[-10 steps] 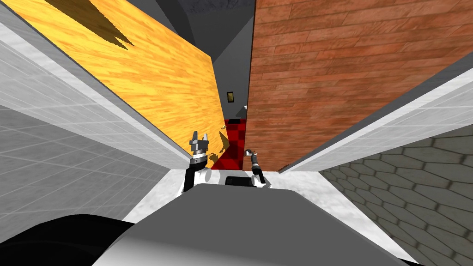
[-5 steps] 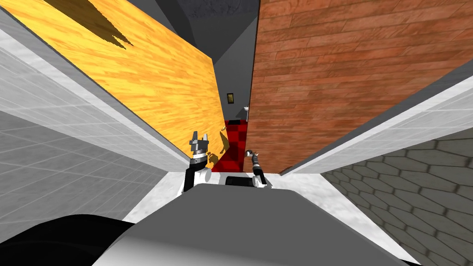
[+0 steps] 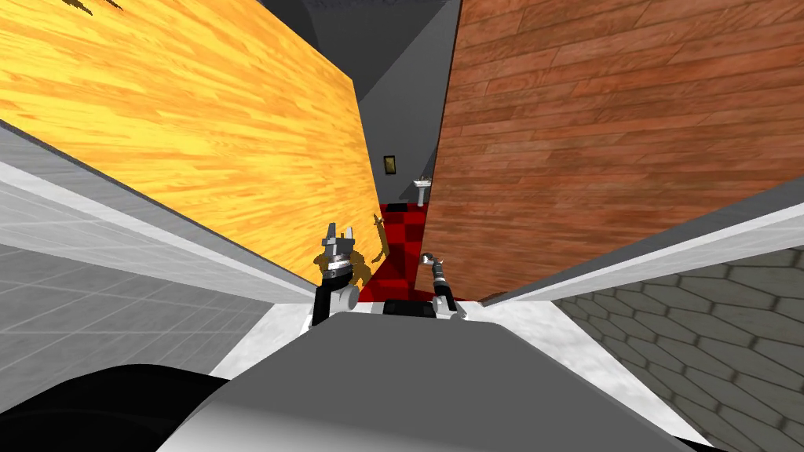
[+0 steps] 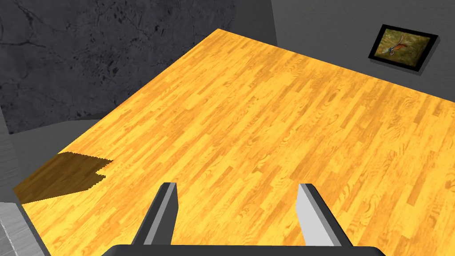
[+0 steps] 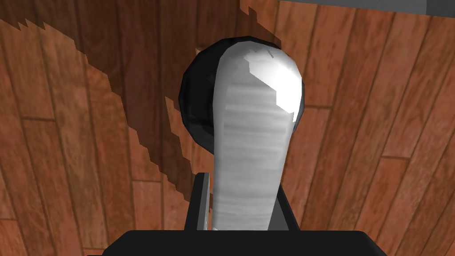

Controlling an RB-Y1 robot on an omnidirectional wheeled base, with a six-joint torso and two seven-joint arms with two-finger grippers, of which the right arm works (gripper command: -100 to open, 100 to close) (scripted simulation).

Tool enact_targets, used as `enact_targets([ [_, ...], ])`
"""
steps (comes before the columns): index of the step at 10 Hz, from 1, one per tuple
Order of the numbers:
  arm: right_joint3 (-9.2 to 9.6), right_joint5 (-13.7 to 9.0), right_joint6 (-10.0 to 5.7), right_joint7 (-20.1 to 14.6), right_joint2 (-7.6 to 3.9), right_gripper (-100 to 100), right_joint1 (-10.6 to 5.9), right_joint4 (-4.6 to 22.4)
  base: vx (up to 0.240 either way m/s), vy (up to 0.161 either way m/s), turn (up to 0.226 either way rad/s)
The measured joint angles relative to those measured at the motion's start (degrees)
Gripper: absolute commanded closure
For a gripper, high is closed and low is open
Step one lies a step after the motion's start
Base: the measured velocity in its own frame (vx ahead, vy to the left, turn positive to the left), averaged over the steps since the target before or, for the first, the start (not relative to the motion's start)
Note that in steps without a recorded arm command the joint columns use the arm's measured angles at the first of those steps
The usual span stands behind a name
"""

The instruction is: Push the door open

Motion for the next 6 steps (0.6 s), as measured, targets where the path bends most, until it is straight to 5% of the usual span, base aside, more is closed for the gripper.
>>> enact_targets([
  [3, -1.96, -0.9, 0.13, 0.7, -0.60, 100, 0.27, -0.5, 0.156, 0.065, -0.067],
  [5, -3.44, -1.6, -0.84, 0.9, -0.62, 100, -0.88, 1.6, 0.119, 0.065, -0.051],
  [6, -3.73, -1.7, -0.10, 1.2, -0.78, 100, 0.04, -0.3, 0.130, 0.081, -0.068],
])
